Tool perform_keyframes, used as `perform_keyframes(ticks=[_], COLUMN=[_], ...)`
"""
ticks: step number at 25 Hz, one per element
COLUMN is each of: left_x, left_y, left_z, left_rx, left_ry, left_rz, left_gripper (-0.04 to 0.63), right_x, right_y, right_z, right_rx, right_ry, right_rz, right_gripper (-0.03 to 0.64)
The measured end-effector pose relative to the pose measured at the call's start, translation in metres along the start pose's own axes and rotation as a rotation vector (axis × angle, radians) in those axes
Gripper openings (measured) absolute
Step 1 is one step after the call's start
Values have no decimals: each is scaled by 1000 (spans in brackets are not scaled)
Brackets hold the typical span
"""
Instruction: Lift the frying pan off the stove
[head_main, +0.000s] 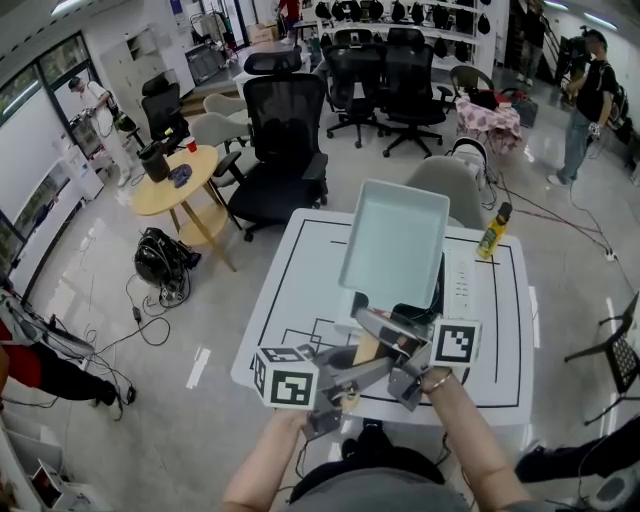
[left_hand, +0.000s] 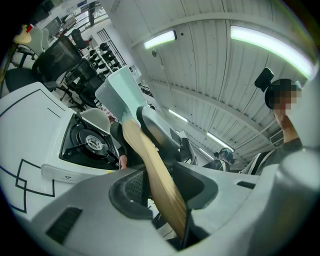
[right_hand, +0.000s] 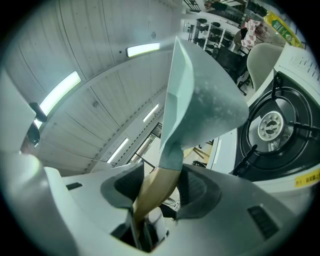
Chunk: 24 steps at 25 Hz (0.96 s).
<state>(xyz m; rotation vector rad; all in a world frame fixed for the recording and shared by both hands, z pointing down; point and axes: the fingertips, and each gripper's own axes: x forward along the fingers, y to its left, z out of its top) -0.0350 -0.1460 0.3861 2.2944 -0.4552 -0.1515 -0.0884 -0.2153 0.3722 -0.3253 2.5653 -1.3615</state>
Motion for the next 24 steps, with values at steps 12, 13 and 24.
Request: perform_keyframes(ticks=[12,13,24], left_x=[2,2,4], left_y=[-4,-5,-13], left_z=[3,4,8], left_rx=[23,24,43], left_ry=[2,3,9], left_rz=[-23,-24,-28], left_gripper=[126,126,126], right_x=[-1,-2,-5], right_y=[6,6,15], right_z=[5,6,11], right_rx=[-34,-36,-48], right_ry=[-10,-11,-22], right_rz=[-2,-7,1], right_gripper=[202,202,202])
